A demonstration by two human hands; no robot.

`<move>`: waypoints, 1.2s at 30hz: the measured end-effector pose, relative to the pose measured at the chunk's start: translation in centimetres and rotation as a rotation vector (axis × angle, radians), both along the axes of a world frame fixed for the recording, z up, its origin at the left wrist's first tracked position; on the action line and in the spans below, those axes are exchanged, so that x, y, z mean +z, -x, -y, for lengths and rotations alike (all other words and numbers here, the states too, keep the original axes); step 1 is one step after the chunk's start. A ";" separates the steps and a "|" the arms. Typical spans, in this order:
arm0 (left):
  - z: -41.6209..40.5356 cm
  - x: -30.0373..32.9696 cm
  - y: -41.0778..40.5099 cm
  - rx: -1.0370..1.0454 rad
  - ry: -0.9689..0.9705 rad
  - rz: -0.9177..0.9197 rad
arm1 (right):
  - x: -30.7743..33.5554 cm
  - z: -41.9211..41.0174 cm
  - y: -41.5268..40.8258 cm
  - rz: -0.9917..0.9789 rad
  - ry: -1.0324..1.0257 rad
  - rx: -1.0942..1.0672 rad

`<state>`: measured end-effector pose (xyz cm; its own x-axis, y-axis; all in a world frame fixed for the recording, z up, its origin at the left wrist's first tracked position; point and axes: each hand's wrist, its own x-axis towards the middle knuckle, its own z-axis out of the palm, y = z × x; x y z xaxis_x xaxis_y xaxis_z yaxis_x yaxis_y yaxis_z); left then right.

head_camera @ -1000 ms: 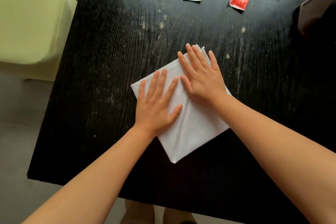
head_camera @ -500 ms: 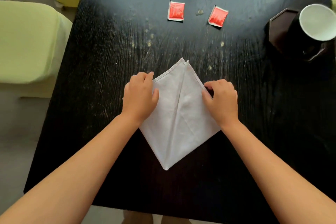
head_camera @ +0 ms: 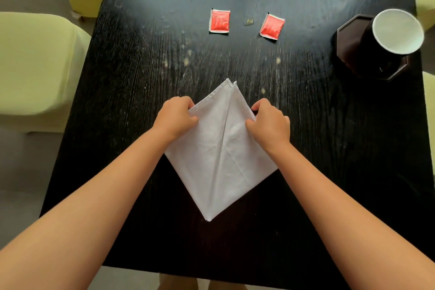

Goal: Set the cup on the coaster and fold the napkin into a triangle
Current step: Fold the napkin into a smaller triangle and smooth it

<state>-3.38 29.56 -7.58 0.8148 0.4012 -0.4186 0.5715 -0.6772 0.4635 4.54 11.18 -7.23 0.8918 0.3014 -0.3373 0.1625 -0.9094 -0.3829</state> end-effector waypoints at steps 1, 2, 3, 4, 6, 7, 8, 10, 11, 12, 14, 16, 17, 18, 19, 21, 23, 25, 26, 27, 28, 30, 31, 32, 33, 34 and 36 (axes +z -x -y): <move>0.0 0.2 0.0 0.004 0.025 -0.007 | 0.0 0.1 0.0 -0.001 0.010 0.016; -0.1 0.4 -0.1 0.004 0.048 -0.013 | 0.0 0.2 -0.1 0.003 0.021 0.037; -0.2 0.6 -0.1 0.001 0.067 -0.011 | 0.0 0.3 -0.2 0.003 0.021 0.056; -0.3 0.9 -0.1 -0.005 0.081 -0.004 | 0.1 0.4 -0.4 -0.009 0.004 0.069; -0.6 1.8 -0.2 -0.027 0.085 0.027 | 0.7 0.5 -1.0 -0.069 -0.077 0.073; -0.8 2.5 -0.4 -0.037 0.072 0.059 | 1.3 0.4 -1.5 -0.095 -0.127 0.069; -1.0 3.3 -0.6 -0.040 0.050 0.105 | 2.1 0.3 -2.1 -0.100 -0.177 0.060; -1.6 5.5 -1.3 -0.027 0.010 0.232 | 4.4 0.0 -3.6 -0.048 -0.284 0.040; -2.0 6.8 -1.8 -0.021 0.004 0.304 | 5.9 -0.3 -4.4 -0.006 -0.341 0.043; -2.3 8.3 -2.2 -0.022 0.005 0.376 | 7.4 -0.5 -5.0 0.035 -0.400 0.054; -2.9 11.3 -2.5 -0.046 -0.015 0.532 | 10.8 -0.9 -6.0 0.106 -0.517 0.098; -3.1 13.7 -2.3 -0.086 -0.081 0.693 | 13.7 -0.9 -6.2 0.175 -0.620 0.154; -3.0 14.6 -1.9 -0.115 -0.117 0.755 | 14.7 -0.6 -6.0 0.212 -0.647 0.185; -2.9 15.1 -1.4 -0.155 -0.146 0.796 | 15.5 -0.1 -5.6 0.257 -0.661 0.224; -2.7 15.3 -0.7 -0.205 -0.168 0.820 | 16.0 0.4 -5.0 0.308 -0.671 0.275; -2.1 14.7 1.1 -0.298 -0.194 0.826 | 15.8 2.0 -3.4 0.411 -0.661 0.405; -1.0 12.7 3.4 -0.363 -0.208 0.792 | 13.7 3.9 -1.3 0.479 -0.581 0.540; 0.6 9.6 6.1 -0.461 -0.232 0.683 | 10.4 5.7 1.3 0.465 -0.415 0.669; 1.3 7.9 7.5 -0.527 -0.232 0.589 | 8.6 6.6 2.9 0.411 -0.292 0.731; 2.1 6.3 9.0 -0.588 -0.216 0.485 | 6.9 7.6 4.5 0.340 -0.163 0.789; 2.6 5.0 10.3 -0.629 -0.188 0.396 | 5.4 8.5 5.9 0.263 -0.057 0.840; 2.9 3.2 12.0 -0.619 -0.148 0.350 | 3.5 9.8 7.5 0.152 -0.007 0.837; 2.9 2.6 12.1 -0.573 -0.157 0.382 | 3.0 9.8 7.5 0.145 -0.047 0.782; 2.9 2.1 11.7 -0.520 -0.182 0.425 | 2.6 9.6 7.1 0.176 -0.098 0.704; 3.1 1.8 11.0 -0.471 -0.210 0.448 | 2.3 9.0 6.4 0.224 -0.135 0.624; 3.4 1.4 10.0 -0.437 -0.241 0.437 | 2.0 8.1 5.6 0.274 -0.140 0.558; 4.3 0.4 7.9 -0.413 -0.302 0.354 | 1.2 6.1 4.2 0.326 -0.069 0.497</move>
<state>-11.30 25.28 -7.20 0.9966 0.0814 -0.0121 0.0809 -0.9406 0.3299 0.30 5.12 -6.01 0.6926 0.7205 -0.0344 0.6811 -0.6689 -0.2977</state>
